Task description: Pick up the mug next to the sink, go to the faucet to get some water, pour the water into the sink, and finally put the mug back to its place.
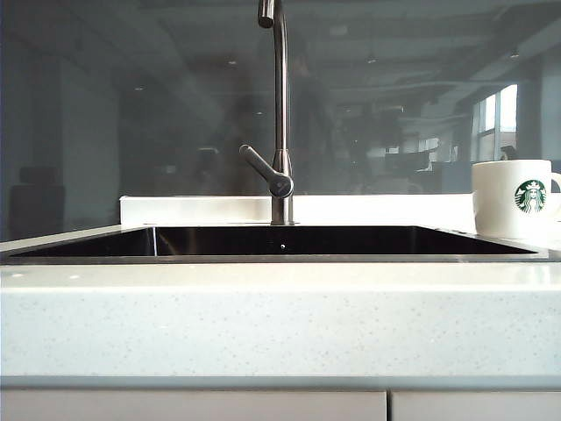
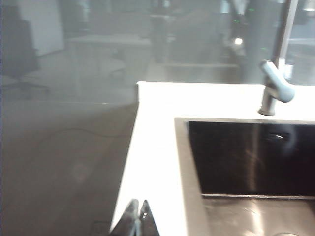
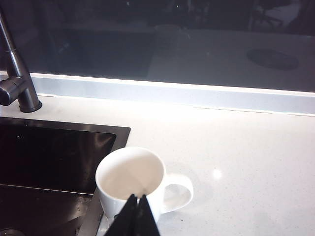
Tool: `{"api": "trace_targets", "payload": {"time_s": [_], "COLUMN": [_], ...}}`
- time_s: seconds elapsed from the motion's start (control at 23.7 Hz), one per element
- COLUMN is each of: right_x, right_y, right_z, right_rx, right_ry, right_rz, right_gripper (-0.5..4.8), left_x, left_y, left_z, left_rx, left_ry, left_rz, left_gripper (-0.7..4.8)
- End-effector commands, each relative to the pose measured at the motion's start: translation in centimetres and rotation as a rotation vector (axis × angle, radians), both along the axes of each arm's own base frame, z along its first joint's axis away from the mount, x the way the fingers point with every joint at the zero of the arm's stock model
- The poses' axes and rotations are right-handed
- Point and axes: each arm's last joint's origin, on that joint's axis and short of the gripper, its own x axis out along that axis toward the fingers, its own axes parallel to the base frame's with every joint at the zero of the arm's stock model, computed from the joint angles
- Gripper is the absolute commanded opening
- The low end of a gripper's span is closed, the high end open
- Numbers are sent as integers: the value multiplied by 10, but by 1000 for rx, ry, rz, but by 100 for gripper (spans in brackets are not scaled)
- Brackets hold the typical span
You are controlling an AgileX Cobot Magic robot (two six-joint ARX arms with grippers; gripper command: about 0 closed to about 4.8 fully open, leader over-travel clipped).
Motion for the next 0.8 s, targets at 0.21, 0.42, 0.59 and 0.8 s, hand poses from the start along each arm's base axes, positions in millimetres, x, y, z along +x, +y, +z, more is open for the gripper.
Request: {"api": "trace_targets", "payload": {"time_s": [0.21,0.42,0.59,0.8], "right_x": [0,0,0,0], "right_y": [0,0,0,0], "right_z": [3,3,3,3], "right_rx": [-2,-2,-2,-2], "right_ry": [-22,-22,-22,-22], "right_rz": [-1,0,-1,-1], "right_gripper": [-9,-9,-9,-9], "left_x": [2,2,2,2], "left_y": [2,2,2,2], "left_z": [-8,-7,-7,-8], "left_rx": [3,3,3,3], "left_ry": [-9,-13,-18,-10], "left_rz": [49,49,49,48], "left_gripper": [-3,-3,-3,-3]}}
